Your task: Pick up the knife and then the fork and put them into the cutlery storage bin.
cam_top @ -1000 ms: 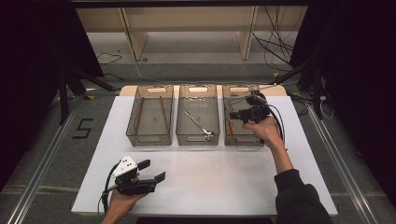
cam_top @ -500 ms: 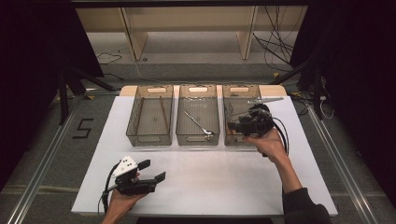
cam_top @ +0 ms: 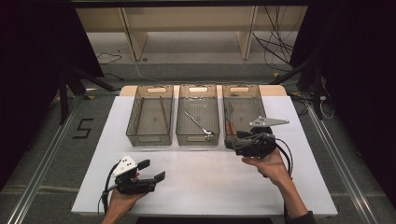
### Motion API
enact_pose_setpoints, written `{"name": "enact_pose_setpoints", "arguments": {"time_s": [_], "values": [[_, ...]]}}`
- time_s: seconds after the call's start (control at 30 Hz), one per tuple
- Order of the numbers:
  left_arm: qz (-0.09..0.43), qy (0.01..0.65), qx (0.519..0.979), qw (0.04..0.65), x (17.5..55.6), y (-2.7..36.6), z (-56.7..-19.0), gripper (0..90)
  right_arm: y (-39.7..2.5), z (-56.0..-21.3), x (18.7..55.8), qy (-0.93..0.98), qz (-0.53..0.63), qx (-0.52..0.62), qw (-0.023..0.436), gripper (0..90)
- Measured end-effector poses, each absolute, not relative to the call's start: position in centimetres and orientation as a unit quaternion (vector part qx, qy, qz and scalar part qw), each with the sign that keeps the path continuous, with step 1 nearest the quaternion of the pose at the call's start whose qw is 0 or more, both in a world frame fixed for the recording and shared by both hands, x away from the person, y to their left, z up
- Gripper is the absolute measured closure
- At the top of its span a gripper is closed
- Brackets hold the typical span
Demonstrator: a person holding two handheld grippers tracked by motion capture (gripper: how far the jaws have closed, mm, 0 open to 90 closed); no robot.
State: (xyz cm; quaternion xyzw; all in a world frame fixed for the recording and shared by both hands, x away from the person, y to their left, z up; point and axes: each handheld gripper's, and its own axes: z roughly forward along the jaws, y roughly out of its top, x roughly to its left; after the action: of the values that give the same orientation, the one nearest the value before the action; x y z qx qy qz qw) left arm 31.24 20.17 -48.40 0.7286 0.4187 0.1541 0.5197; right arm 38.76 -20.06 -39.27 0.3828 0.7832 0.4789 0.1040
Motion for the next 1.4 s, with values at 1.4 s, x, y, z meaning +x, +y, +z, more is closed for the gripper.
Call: {"name": "enact_pose_setpoints", "arguments": {"time_s": [1.4], "values": [[0.159, 0.414, 0.728, 0.523, 30.6, 20.4, -48.2, 17.5, -21.3, -44.5, 32.7, 0.787, 0.487, 0.364, 0.104, 19.7]]}}
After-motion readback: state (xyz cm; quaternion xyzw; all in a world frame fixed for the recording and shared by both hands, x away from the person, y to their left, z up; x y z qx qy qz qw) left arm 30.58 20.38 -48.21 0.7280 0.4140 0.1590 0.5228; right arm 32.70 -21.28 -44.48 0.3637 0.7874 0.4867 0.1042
